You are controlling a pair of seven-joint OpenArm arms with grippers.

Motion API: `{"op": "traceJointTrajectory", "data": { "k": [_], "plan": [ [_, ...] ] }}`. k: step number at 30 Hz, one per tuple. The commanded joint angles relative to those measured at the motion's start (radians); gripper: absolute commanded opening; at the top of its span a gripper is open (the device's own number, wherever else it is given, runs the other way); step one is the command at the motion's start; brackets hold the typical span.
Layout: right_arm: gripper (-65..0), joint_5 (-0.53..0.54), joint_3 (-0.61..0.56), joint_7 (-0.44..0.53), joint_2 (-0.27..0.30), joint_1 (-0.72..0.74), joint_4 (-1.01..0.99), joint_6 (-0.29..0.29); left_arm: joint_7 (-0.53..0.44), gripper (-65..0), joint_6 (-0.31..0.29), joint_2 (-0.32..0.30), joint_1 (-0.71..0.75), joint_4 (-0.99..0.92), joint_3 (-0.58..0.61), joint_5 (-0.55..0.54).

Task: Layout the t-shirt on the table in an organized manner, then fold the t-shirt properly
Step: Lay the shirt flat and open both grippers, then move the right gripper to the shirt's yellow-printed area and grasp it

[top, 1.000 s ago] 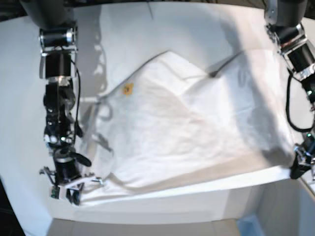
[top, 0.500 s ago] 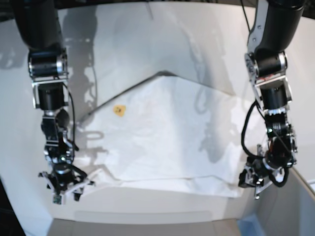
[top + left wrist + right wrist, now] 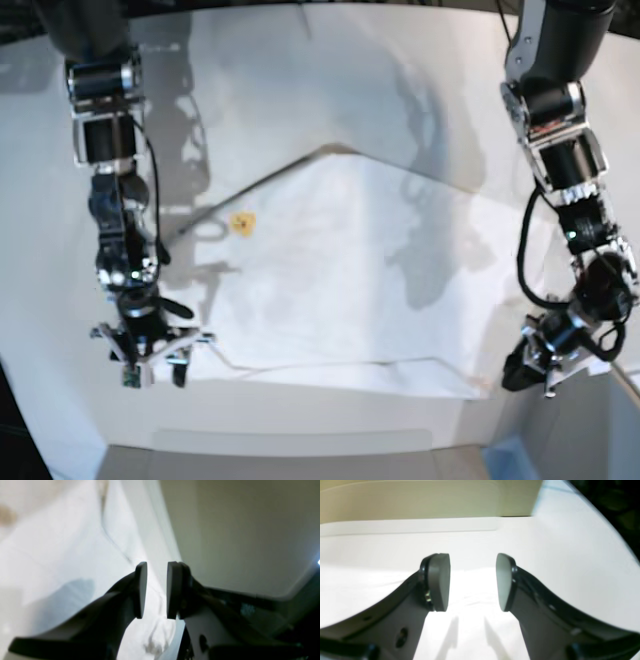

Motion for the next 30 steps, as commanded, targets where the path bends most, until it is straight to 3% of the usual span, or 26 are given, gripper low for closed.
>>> {"op": "traceJointTrajectory", "data": {
  "k": [1,5,7,12,14,17,22,24,30],
  "plan": [
    [-35.8,0.001,0.004,-0.023,0.005,0.003,0.108,-0.001,0.036,-49.8,0.002,-0.019,0.015,0.064,-0.033,-0.006],
    [-35.8,0.003,0.007,-0.241,-0.052,-0.151,0.404,-0.009,0.047,-49.8,-0.001,-0.025,0.152,0.170,-0.074,-0.006],
    [-35.8,0.003,0.007,-0.303,-0.070,-0.218,0.499,-0.012,0.047,-49.8,-0.001,-0.025,0.204,0.193,-0.088,-0.006],
    [-35.8,0.003,0.023,-0.320,-0.144,-0.432,0.680,-0.012,0.047,-49.8,-0.001,-0.021,0.304,0.279,-0.093,-0.006],
    [-35.8,0.021,0.032,-0.320,-0.200,-0.508,0.749,-0.012,0.047,-49.8,-0.001,-0.022,0.328,0.291,-0.093,-0.006],
    [-35.8,0.136,0.062,-0.320,-0.230,-0.610,0.808,-0.012,0.055,-49.8,-0.003,-0.022,0.338,0.294,-0.088,-0.011],
    [-35.8,0.570,0.219,-0.335,-0.230,-0.738,0.803,-0.012,0.050,-49.8,-0.003,-0.022,0.385,0.294,-0.086,-0.090],
    [-35.8,0.685,0.267,-0.353,-0.225,-0.769,0.800,-0.014,0.049,-49.8,-0.003,-0.022,0.391,0.294,-0.090,-0.097],
    [-35.8,0.650,0.306,-0.359,-0.228,-0.794,0.763,-0.015,0.052,-49.8,-0.003,-0.021,0.405,0.294,-0.086,-0.097]
  ]
}}
